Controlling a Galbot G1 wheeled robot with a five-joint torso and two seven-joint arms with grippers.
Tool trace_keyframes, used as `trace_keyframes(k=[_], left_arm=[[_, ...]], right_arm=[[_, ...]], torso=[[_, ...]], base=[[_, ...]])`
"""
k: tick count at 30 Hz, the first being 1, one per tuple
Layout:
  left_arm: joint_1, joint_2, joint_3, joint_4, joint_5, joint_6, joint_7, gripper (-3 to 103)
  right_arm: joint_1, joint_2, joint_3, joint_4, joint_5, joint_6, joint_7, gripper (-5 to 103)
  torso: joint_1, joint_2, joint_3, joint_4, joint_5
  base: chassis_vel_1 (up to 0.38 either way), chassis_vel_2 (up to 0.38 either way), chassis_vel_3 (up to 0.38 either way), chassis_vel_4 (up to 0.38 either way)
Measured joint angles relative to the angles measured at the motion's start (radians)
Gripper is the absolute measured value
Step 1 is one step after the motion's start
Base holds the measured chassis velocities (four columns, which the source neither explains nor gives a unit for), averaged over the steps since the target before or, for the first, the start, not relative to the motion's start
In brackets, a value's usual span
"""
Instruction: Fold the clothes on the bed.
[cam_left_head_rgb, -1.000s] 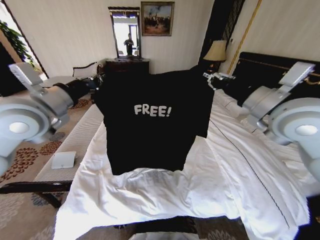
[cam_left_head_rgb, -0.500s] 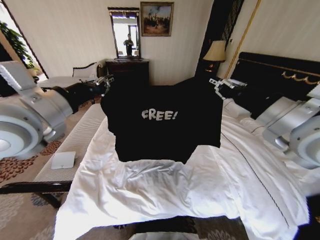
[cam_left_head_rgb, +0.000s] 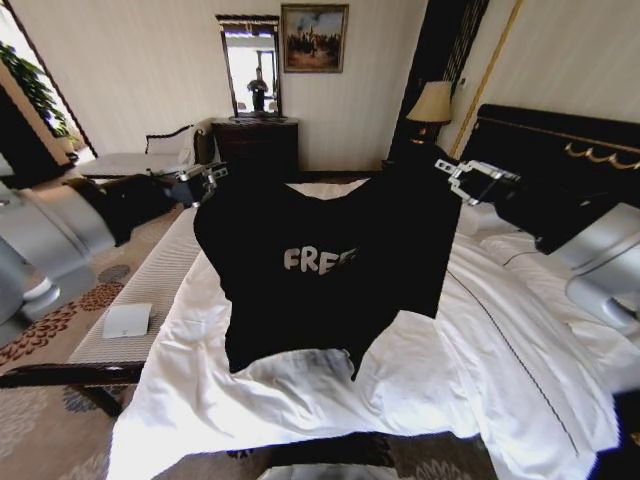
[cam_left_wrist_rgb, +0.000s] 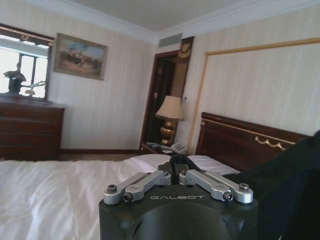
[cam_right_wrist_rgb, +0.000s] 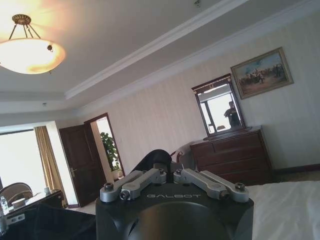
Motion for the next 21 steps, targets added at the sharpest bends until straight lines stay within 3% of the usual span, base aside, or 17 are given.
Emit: trace_keyframes(k=[3, 5, 8, 13, 14, 16, 21], left_arm=[[0.195, -0.051, -0.226, -0.003, -0.058, 0.049, -0.024, 2], [0.282, -0.072, -0.309, -0.003, -0.078, 0.063, -0.026, 2], [0.299, -0.075, -0.325, -0.003, -0.082, 0.063, -0.026, 2], [0.203, -0.057, -0.211, -0.001, -0.079, 0.048, -0.047, 2], [0.126, -0.031, -0.146, -0.001, -0.064, 0.028, -0.049, 2], [0.101, -0.013, -0.124, -0.001, -0.057, 0.021, -0.043, 2], [0.076, 0.032, -0.156, 0.0, -0.133, 0.029, -0.062, 2]], right_arm=[[-0.018, 0.012, 0.057, -0.001, 0.078, -0.021, 0.034, 1], [-0.021, 0.014, 0.095, -0.001, 0.135, -0.023, 0.059, 1], [-0.026, 0.016, 0.108, -0.001, 0.161, -0.029, 0.067, 1], [-0.034, 0.025, 0.074, -0.003, 0.107, -0.065, 0.05, 1], [-0.023, 0.019, 0.042, -0.003, 0.071, -0.074, 0.021, 1], [-0.015, 0.011, 0.028, -0.003, 0.069, -0.083, 0.008, 1], [-0.007, -0.033, 0.065, -0.003, 0.184, -0.138, 0.001, 1]], torso=[[0.0, 0.0, 0.0, 0.0003, 0.0004], [0.0, 0.0, 0.0, 0.0003, 0.0], [0.0, 0.0, 0.0, 0.0002, 0.0], [0.0, 0.0, 0.0, -0.0001, 0.0003], [0.0, 0.0, 0.0, -0.0006, 0.0009], [0.0, 0.0, 0.0, -0.0004, 0.0008], [0.0, 0.0, 0.0, 0.0001, 0.0003]], base=[[0.0, 0.0, 0.0, 0.0], [0.0, 0.0, 0.0, 0.0], [0.0, 0.0, 0.0, 0.0], [0.0, 0.0, 0.0, 0.0], [0.0, 0.0, 0.0, 0.0], [0.0, 0.0, 0.0, 0.0], [0.0, 0.0, 0.0, 0.0]])
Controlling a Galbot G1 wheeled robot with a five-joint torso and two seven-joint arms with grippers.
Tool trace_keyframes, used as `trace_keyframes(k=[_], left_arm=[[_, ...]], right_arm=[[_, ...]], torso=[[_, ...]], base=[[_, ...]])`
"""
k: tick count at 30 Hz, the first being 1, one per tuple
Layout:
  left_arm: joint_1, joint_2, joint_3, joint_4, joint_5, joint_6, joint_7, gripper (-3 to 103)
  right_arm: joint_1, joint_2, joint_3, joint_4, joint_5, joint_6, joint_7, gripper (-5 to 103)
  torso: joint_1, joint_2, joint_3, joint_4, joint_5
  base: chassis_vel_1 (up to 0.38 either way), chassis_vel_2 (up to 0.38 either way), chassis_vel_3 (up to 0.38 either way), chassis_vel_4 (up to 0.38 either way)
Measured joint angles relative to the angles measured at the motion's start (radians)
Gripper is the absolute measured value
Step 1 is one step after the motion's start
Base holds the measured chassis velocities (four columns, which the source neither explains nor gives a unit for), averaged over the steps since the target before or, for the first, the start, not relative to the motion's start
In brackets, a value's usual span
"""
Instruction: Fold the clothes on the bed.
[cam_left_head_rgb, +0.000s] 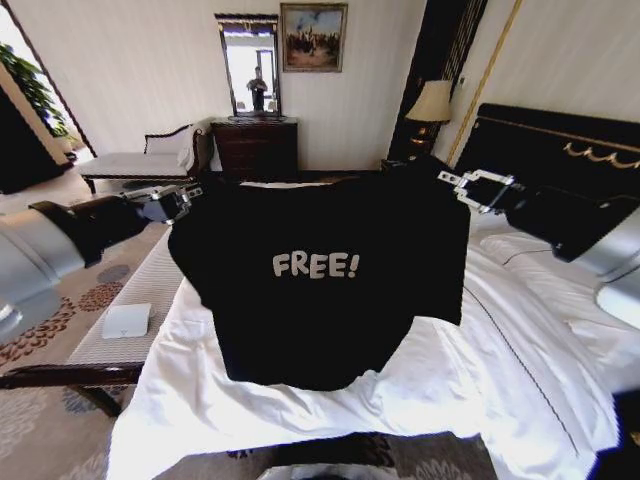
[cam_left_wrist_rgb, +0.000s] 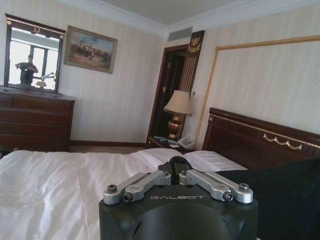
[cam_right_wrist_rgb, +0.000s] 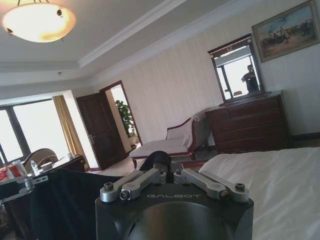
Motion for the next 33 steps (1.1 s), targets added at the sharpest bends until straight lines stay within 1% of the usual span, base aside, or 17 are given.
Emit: trace_keyframes(k=[1, 3, 5, 6, 10, 13, 16, 21, 24, 25, 26, 27, 29, 30, 31, 32, 33], left_arm=[[0.0, 0.0, 0.0, 0.0, 0.0, 0.0, 0.0, 2], [-0.005, 0.015, -0.025, 0.0, -0.037, 0.002, -0.004, 2], [-0.012, 0.034, -0.067, 0.0, -0.098, 0.007, -0.019, 2], [-0.012, 0.034, -0.067, 0.0, -0.098, 0.007, -0.019, 2], [-0.025, 0.055, -0.118, 0.0, -0.157, 0.007, -0.037, 2], [-0.031, 0.065, -0.123, 0.0, -0.182, 0.011, -0.042, 2], [-0.04, 0.084, -0.122, 0.001, -0.229, 0.026, -0.052, 2], [-0.045, 0.093, -0.11, 0.001, -0.258, 0.046, -0.078, 2], [-0.046, 0.092, -0.083, 0.001, -0.255, 0.05, -0.088, 2], [-0.049, 0.088, -0.032, 0.001, -0.223, 0.051, -0.09, 2], [-0.054, 0.078, 0.038, 0.002, -0.166, 0.05, -0.089, 2], [-0.054, 0.078, 0.038, 0.002, -0.166, 0.05, -0.089, 2], [-0.047, 0.064, 0.115, 0.002, -0.075, 0.045, -0.069, 2], [-0.016, 0.036, 0.212, 0.003, 0.061, 0.036, -0.021, 2], [-0.016, 0.036, 0.212, 0.003, 0.061, 0.036, -0.021, 2], [-0.012, 0.025, 0.246, 0.003, 0.102, 0.034, -0.009, 2], [-0.01, 0.004, 0.302, 0.003, 0.166, 0.031, 0.011, 2]], right_arm=[[0.0, 0.0, 0.0, 0.0, 0.0, 0.0, 0.0, 1], [0.006, -0.025, 0.05, 0.0, 0.063, -0.007, 0.002, 1], [0.012, -0.059, 0.115, 0.0, 0.129, -0.015, 0.002, 1], [0.012, -0.059, 0.115, 0.0, 0.129, -0.015, 0.002, 1], [0.023, -0.105, 0.163, 0.0, 0.152, -0.016, -0.008, 1], [0.024, -0.119, 0.166, 0.0, 0.154, -0.016, -0.008, 1], [0.025, -0.142, 0.164, 0.0, 0.149, -0.041, -0.001, 1], [0.021, -0.147, 0.16, 0.0, 0.142, -0.077, 0.002, 1], [0.02, -0.136, 0.131, -0.001, 0.141, -0.094, 0.017, 1], [0.023, -0.112, 0.08, -0.001, 0.14, -0.103, 0.041, 1], [0.021, -0.088, 0.036, -0.001, 0.13, -0.103, 0.052, 1], [0.021, -0.088, 0.036, -0.001, 0.13, -0.103, 0.052, 1], [0.007, -0.053, -0.014, -0.001, 0.087, -0.099, 0.051, 1], [-0.015, 0.007, -0.102, -0.002, -0.004, -0.096, 0.029, 1], [-0.015, 0.007, -0.102, -0.002, -0.004, -0.096, 0.029, 1], [-0.017, 0.025, -0.135, -0.002, -0.036, -0.097, 0.021, 1], [-0.018, 0.055, -0.192, -0.003, -0.095, -0.098, 0.008, 1]], torso=[[0.0, 0.0, 0.0, 0.0, 0.0], [0.0, 0.0, 0.0, -0.0001, -0.0002], [0.0, 0.0, 0.0, -0.0002, -0.0001], [0.0, 0.0, 0.0, -0.0002, -0.0001], [0.0, 0.0, 0.0, -0.0002, 0.0], [0.0, 0.0, 0.0, -0.0001, 0.0], [0.0, 0.0, 0.0, -0.0001, 0.0], [0.0, 0.0, 0.0, -0.0002, 0.0], [0.0, 0.0, 0.0, -0.0002, -0.0002], [0.0, 0.0, 0.0, -0.0001, 0.0001], [0.0, 0.0, 0.0, 0.0, 0.0002], [0.0, 0.0, 0.0, 0.0, 0.0002], [0.0, 0.0, 0.0, -0.0001, -0.0002], [0.0, 0.0, 0.0, -0.0003, 0.0001], [0.0, 0.0, 0.0, -0.0003, 0.0001], [0.0, 0.0, 0.0, -0.0003, 0.0005], [0.0, 0.0, 0.0, -0.0003, 0.0002]], base=[[0.0, 0.0, 0.0, 0.0], [0.0, 0.0, 0.0, 0.0], [0.0, 0.0, 0.0, 0.0], [0.0, 0.0, 0.0, 0.0], [0.0, 0.0, 0.0, 0.0], [0.0, 0.0, 0.0, 0.0], [0.0, 0.0, 0.0, 0.0], [0.0, 0.0, 0.0, 0.0], [0.0, 0.0, 0.0, 0.0], [0.0, 0.0, 0.0, 0.0], [0.0, 0.0, 0.0, 0.0], [0.0, 0.0, 0.0, 0.0], [0.0, 0.0, 0.0, 0.0], [0.0, 0.0, 0.0, 0.0], [0.0, 0.0, 0.0, 0.0], [0.0, 0.0, 0.0, 0.0], [0.0, 0.0, 0.0, 0.0]])
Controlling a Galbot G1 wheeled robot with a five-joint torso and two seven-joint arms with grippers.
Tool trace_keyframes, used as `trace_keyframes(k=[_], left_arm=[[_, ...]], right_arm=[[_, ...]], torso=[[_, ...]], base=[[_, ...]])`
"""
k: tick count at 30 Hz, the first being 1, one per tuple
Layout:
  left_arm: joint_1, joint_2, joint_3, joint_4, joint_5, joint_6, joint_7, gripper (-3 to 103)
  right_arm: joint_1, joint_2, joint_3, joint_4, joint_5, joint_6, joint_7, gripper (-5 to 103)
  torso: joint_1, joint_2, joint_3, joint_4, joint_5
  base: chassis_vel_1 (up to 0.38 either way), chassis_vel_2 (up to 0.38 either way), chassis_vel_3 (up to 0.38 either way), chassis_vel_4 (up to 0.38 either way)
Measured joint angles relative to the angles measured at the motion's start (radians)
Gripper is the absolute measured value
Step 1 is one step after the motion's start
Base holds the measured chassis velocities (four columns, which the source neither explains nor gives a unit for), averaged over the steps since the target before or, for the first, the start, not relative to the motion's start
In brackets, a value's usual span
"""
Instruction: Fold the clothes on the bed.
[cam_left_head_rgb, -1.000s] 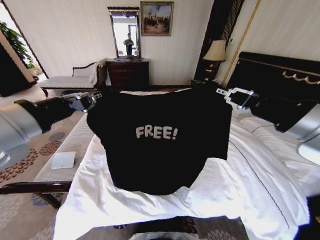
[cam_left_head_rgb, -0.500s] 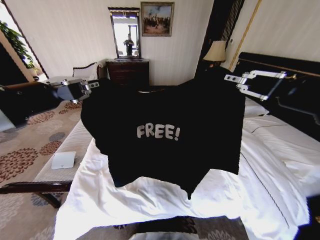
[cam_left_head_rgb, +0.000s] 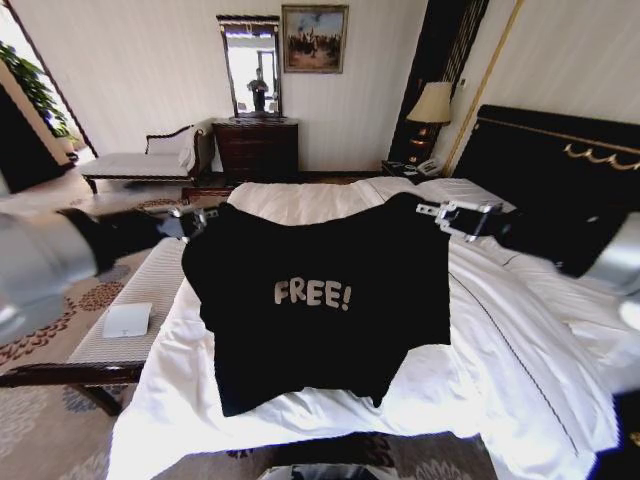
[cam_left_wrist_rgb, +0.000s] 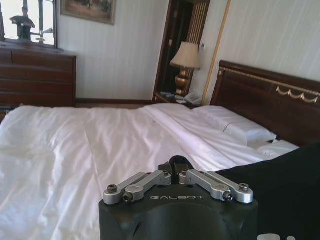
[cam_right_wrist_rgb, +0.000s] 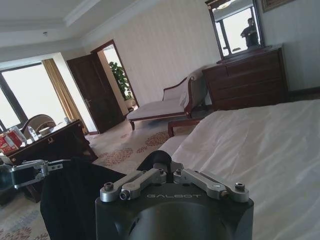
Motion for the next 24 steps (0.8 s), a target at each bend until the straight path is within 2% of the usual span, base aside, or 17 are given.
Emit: trace_keyframes(k=[1, 3, 4, 5, 8, 9, 10, 13, 14, 16, 18, 20, 24], left_arm=[[-0.005, -0.028, 0.075, 0.0, 0.078, -0.006, 0.021, 2], [-0.014, -0.061, 0.158, 0.0, 0.185, -0.017, 0.04, 2], [-0.014, -0.061, 0.158, 0.0, 0.185, -0.017, 0.04, 2], [-0.02, -0.076, 0.199, 0.001, 0.232, -0.024, 0.047, 2], [-0.053, -0.149, 0.381, 0.07, 0.419, -0.054, 0.081, 2], [-0.058, -0.169, 0.417, 0.095, 0.453, -0.059, 0.091, 2], [-0.058, -0.169, 0.417, 0.095, 0.453, -0.059, 0.091, 2], [-0.081, -0.266, 0.55, 0.198, 0.606, -0.083, 0.117, 2], [-0.081, -0.266, 0.55, 0.198, 0.606, -0.083, 0.117, 2], [-0.105, -0.343, 0.655, 0.269, 0.744, -0.125, 0.133, 2], [-0.124, -0.409, 0.74, 0.326, 0.818, -0.15, 0.137, 2], [-0.13, -0.427, 0.762, 0.343, 0.836, -0.156, 0.138, 2], [-0.189, -0.546, 0.868, 0.506, 0.899, -0.173, 0.151, 2]], right_arm=[[0.005, 0.039, -0.082, -0.001, -0.079, 0.0, -0.017, 1], [0.032, 0.086, -0.208, -0.001, -0.185, 0.008, -0.041, 1], [0.032, 0.086, -0.208, -0.001, -0.185, 0.008, -0.041, 1], [0.045, 0.104, -0.261, -0.006, -0.23, 0.013, -0.056, 1], [0.079, 0.182, -0.425, -0.105, -0.388, 0.033, -0.129, 1], [0.083, 0.2, -0.451, -0.131, -0.416, 0.035, -0.139, 1], [0.083, 0.2, -0.451, -0.131, -0.416, 0.035, -0.139, 1], [0.093, 0.274, -0.537, -0.231, -0.527, 0.043, -0.179, 1], [0.093, 0.274, -0.537, -0.231, -0.527, 0.043, -0.179, 1], [0.094, 0.318, -0.583, -0.287, -0.616, 0.047, -0.21, 1], [0.096, 0.354, -0.626, -0.333, -0.681, 0.047, -0.224, 1], [0.096, 0.365, -0.639, -0.348, -0.7, 0.048, -0.226, 1], [0.103, 0.444, -0.733, -0.488, -0.824, 0.066, -0.251, 1]], torso=[[0.0, 0.0, 0.0, 0.0, -0.0003], [0.0, 0.0, 0.0, 0.0, 0.0001], [0.0, 0.0, 0.0, 0.0, 0.0001], [0.0, 0.0, 0.0, 0.0002, 0.0], [0.0, 0.0, 0.0, 0.0003, -0.0003], [0.0, 0.0, 0.0, 0.0002, -0.0002], [0.0, 0.0, 0.0, 0.0002, -0.0002], [0.0, 0.0, 0.0, 0.0002, 0.0], [0.0, 0.0, 0.0, 0.0002, 0.0], [0.0, 0.0, 0.0, 0.0001, -0.0004], [0.0, 0.0, 0.0, 0.0, -0.0005], [0.0, 0.0, 0.0, 0.0, -0.0004], [0.0, 0.0, 0.0, 0.0, 0.0]], base=[[0.0, 0.0, 0.0, 0.0], [0.0, 0.0, 0.0, 0.0], [0.0, 0.0, 0.0, 0.0], [0.0, 0.0, 0.0, 0.0], [0.0, 0.0, 0.0, 0.0], [0.0, 0.0, 0.0, 0.0], [0.0, 0.0, 0.0, 0.0], [0.0, 0.0, 0.0, 0.0], [0.0, 0.0, 0.0, 0.0], [0.0, 0.0, 0.0, 0.0], [0.0, 0.0, 0.0, 0.0], [0.0, 0.0, 0.0, 0.0], [0.0, 0.0, 0.0, 0.0]])
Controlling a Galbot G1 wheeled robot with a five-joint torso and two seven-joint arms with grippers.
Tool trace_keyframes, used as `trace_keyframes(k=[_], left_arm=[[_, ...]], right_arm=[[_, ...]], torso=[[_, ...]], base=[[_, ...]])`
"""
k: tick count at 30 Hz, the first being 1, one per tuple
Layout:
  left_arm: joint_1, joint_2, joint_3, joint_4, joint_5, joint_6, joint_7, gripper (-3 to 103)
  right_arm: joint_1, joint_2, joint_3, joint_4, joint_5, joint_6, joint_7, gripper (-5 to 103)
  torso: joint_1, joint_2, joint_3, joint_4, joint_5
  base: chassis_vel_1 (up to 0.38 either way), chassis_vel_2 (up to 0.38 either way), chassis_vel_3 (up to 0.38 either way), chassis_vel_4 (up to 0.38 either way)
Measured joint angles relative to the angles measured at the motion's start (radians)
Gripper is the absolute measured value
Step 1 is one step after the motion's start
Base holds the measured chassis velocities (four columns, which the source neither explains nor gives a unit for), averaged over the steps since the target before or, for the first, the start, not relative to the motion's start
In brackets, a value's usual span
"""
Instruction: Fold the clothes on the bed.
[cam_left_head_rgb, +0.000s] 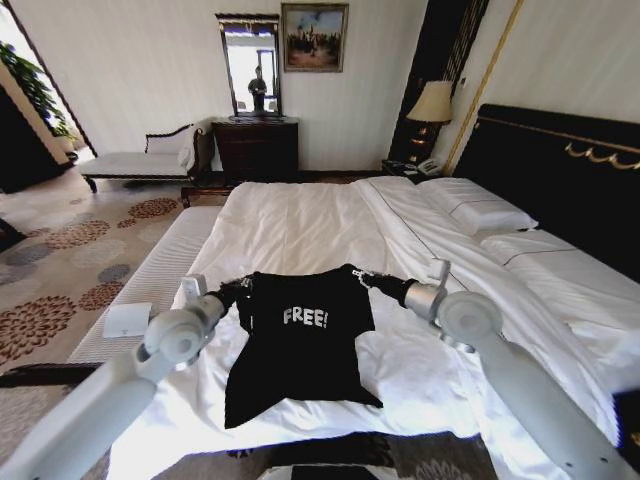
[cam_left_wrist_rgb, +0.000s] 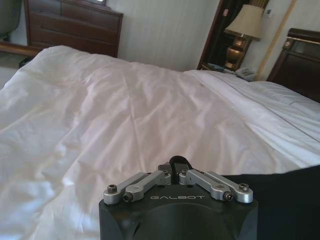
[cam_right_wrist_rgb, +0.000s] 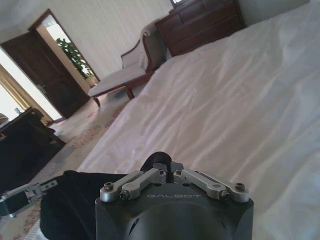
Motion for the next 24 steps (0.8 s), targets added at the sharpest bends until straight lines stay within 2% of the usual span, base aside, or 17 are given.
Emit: trace_keyframes(k=[2, 5, 7, 9, 12, 16, 18, 21, 22, 24], left_arm=[[-0.011, -0.012, 0.01, 0.023, 0.004, -0.002, 0.004, 2], [-0.105, -0.082, 0.068, 0.162, 0.034, -0.025, 0.011, 2], [-0.116, -0.088, 0.074, 0.175, 0.038, -0.029, 0.011, 2], [-0.211, -0.15, 0.127, 0.287, 0.051, -0.047, 0.006, 2], [-0.265, -0.186, 0.156, 0.352, 0.05, -0.048, 0.005, 2], [-0.395, -0.266, 0.222, 0.547, 0.065, -0.049, 0.021, 2], [-0.418, -0.281, 0.23, 0.585, 0.067, -0.05, 0.027, 2], [-0.519, -0.367, 0.251, 0.78, 0.082, -0.054, 0.046, 2], [-0.519, -0.367, 0.251, 0.78, 0.082, -0.054, 0.046, 2], [-0.559, -0.412, 0.254, 0.865, 0.097, -0.056, 0.058, 2]], right_arm=[[0.004, 0.009, -0.01, -0.022, -0.013, 0.003, -0.003, 1], [0.048, 0.047, -0.062, -0.136, -0.068, 0.014, -0.017, 1], [0.053, 0.049, -0.065, -0.142, -0.072, 0.015, -0.018, 1], [0.132, 0.081, -0.101, -0.23, -0.114, 0.026, -0.023, 1], [0.194, 0.101, -0.129, -0.299, -0.127, 0.03, -0.022, 1], [0.312, 0.146, -0.193, -0.498, -0.177, 0.063, -0.038, 1], [0.332, 0.157, -0.204, -0.535, -0.186, 0.07, -0.041, 1], [0.408, 0.208, -0.252, -0.674, -0.228, 0.092, -0.067, 1], [0.408, 0.208, -0.252, -0.674, -0.228, 0.092, -0.067, 1], [0.44, 0.237, -0.267, -0.743, -0.266, 0.11, -0.093, 1]], torso=[[0.0, 0.0, 0.0, 0.0, 0.0001], [0.0, 0.0, 0.0, 0.0001, 0.0001], [0.0, 0.0, 0.0, 0.0001, 0.0], [0.0, 0.0, 0.0, -0.0002, 0.0001], [0.0, 0.0, 0.0, 0.0001, -0.0002], [0.0, 0.0, 0.0, 0.0002, -0.0002], [0.0, 0.0, 0.0, 0.0001, -0.0001], [0.0, 0.0, 0.0, 0.0001, 0.0001], [0.0, 0.0, 0.0, 0.0001, 0.0001], [0.0, 0.0, 0.0, 0.0004, 0.0001]], base=[[0.0, 0.0, 0.0, 0.0], [0.0, 0.0, 0.0, 0.0], [0.0, 0.0, 0.0, 0.0], [0.0, 0.0, 0.0, 0.0], [0.0, 0.0, 0.0, 0.0], [0.0, 0.0, 0.0, 0.0], [0.0, 0.0, 0.0, 0.0], [0.0, 0.0, 0.0, 0.0], [0.0, 0.0, 0.0, 0.0], [0.0, 0.0, 0.0, 0.0]])
